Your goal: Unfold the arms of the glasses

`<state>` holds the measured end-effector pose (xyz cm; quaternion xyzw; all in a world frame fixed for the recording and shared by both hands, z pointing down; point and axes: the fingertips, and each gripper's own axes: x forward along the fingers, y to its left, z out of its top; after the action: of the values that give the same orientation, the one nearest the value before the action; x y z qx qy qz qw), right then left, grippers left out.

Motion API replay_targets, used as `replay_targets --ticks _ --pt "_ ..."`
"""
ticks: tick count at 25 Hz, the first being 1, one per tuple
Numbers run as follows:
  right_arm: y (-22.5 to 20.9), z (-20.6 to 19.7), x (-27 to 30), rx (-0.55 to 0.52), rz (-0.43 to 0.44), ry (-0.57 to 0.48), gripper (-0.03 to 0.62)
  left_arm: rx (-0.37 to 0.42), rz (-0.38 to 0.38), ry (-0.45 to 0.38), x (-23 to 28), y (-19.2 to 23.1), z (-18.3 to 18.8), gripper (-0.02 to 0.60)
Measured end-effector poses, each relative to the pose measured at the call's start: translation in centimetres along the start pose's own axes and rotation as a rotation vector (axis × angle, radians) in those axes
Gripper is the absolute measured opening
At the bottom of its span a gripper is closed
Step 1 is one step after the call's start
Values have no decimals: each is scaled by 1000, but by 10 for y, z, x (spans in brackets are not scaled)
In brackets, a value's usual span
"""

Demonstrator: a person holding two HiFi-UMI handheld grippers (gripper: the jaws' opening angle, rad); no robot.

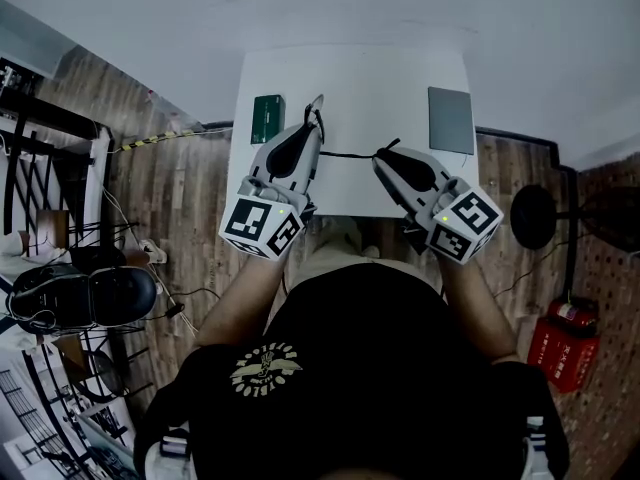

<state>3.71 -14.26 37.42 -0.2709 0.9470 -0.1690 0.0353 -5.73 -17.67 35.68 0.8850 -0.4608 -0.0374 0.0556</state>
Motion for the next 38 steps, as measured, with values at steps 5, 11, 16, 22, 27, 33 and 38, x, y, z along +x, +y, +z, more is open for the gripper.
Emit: replay_targets --ticks 5,11,16,22,27,33,38 --pt "-2 -15 -1 -2 -4 36 37 2 13 -14 -5 5 3 21" --pt "-4 -29 4 3 2 76 37 -12 42 -36 -13 12 9 21" --pt "-11 -45 5 13 -8 114 35 -14 53 -46 -15 15 14 21" --pt "-25 -51 -2 -22 -54 136 12 31 69 -44 -7 14 15 20" --pt "-33 -40 -12 -58 -89 124 46 29 85 -25 -4 20 5 20" --pt "-58 -22 -33 -74 -184 92 44 30 76 2 1 20 -7 20" --pt "-64 8 -41 -90 -202 29 44 43 71 27 3 20 -15 20"
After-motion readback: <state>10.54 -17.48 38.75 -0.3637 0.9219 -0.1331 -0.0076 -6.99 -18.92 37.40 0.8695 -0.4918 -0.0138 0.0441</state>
